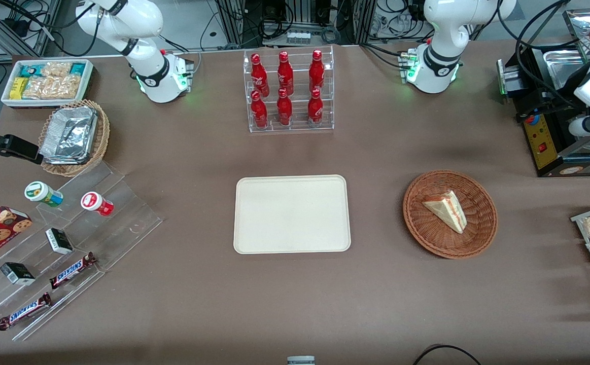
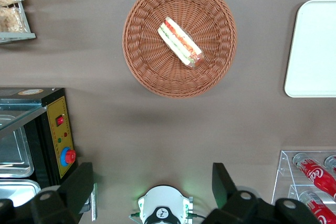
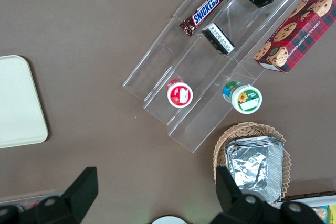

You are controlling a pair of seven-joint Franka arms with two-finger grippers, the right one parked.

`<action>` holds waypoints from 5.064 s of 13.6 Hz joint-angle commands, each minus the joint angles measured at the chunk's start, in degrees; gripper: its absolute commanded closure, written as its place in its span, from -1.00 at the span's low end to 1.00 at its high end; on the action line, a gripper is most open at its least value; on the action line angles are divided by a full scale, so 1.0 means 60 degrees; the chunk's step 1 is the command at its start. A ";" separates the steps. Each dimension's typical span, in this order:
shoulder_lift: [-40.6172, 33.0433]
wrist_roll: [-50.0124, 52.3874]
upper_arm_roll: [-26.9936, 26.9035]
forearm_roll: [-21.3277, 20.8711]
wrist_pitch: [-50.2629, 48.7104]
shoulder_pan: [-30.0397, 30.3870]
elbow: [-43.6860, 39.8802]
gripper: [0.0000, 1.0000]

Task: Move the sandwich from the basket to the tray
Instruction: 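Move the left gripper over the wrapped sandwich in the wicker basket, then lower the left gripper and close it on the sandwich, then lift the sandwich and carry it with the left gripper over the tray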

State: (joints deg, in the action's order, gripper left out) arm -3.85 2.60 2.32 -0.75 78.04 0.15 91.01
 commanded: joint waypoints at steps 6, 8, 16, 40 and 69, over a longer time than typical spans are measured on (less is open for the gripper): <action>0.1166 0.0080 -0.0123 -0.0737 0.0234 -0.0143 0.0152 -1.00; 0.1300 0.0211 -0.0138 -0.0754 0.1327 -0.0084 0.0997 -1.00; 0.1315 0.5640 -0.0065 -0.0125 0.6806 -0.0186 0.4997 -1.00; 0.3074 0.7448 -0.0079 0.0374 1.1163 -0.0904 0.6262 0.73; 0.7979 0.7888 0.0009 -0.0666 0.8157 -0.7393 -0.1883 0.71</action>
State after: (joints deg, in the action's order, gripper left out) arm 42.07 49.24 3.35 -3.14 125.22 -43.29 81.92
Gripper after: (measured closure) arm 0.846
